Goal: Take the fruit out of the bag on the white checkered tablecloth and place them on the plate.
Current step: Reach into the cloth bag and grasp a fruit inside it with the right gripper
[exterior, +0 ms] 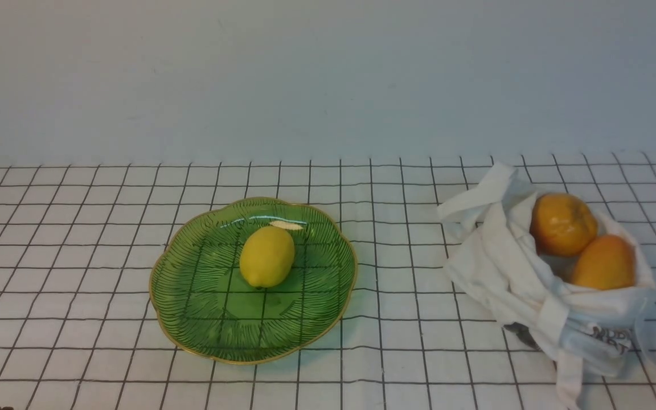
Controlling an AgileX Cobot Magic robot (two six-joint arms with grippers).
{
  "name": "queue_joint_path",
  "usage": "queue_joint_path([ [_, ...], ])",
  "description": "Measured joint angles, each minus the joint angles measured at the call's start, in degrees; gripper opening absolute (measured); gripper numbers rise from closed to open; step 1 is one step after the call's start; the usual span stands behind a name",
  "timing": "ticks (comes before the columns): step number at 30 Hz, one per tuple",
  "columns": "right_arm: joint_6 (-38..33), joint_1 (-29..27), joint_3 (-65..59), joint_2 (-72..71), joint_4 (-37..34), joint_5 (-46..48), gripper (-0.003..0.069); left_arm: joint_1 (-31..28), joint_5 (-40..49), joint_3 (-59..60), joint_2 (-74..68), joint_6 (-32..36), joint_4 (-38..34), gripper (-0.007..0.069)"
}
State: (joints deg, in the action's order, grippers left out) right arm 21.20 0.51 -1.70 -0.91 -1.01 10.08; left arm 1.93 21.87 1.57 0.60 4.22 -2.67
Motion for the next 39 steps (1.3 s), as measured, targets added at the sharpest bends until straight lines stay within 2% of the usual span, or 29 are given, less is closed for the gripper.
queue_joint_path([
  [3, 3.07, 0.00, 0.00, 0.00, -7.79, -9.09, -0.0010, 0.00, 0.00, 0.00, 0.00, 0.00, 0.00, -0.0008],
  [5, 3.59, 0.00, 0.00, 0.00, -9.97, -12.51, -0.0010, 0.00, 0.00, 0.00, 0.00, 0.00, 0.00, -0.0008],
  [14, 4.00, 0.01, 0.08, 0.00, -10.87, -23.16, -0.0010, 0.00, 0.00, 0.00, 0.00, 0.00, 0.00, -0.0008],
  [16, 4.00, 0.16, 1.47, 0.15, -10.04, -22.56, -0.0010, 0.00, 0.00, 0.00, 0.00, 0.00, 0.00, -0.0008],
  [20, 4.00, 0.29, 11.16, 5.77, -5.87, -13.71, -0.0010, 0.00, 0.00, 0.00, 0.00, 0.00, 0.00, -0.0008],
  [25, 2.63, 0.39, 28.52, 23.50, 1.01, 9.25, -0.0010, 0.00, 0.00, 0.00, 0.00, 0.00, 0.00, -0.0008],
  [28, -1.51, 0.39, 36.90, 35.70, 2.61, 20.94, -0.0009, 0.00, 0.00, 0.00, 0.00, 0.00, 0.00, -0.0008],
  [31, -6.77, 0.39, 43.66, 47.28, 2.43, 27.85, -0.0004, 0.00, 0.00, 0.00, 0.00, 0.00, 0.00, -0.0008],
  [35, -12.85, 0.39, 50.12, 59.42, 1.01, 31.12, 0.0025, 0.00, 0.00, 0.00, 0.00, 0.00, 0.00, -0.0008],
  [39, -19.47, 0.39, 56.68, 71.80, -4.25, 32.83, 0.0115, 0.00, 0.00, 0.00, 0.00, 0.00, 0.00, -0.0008],
])
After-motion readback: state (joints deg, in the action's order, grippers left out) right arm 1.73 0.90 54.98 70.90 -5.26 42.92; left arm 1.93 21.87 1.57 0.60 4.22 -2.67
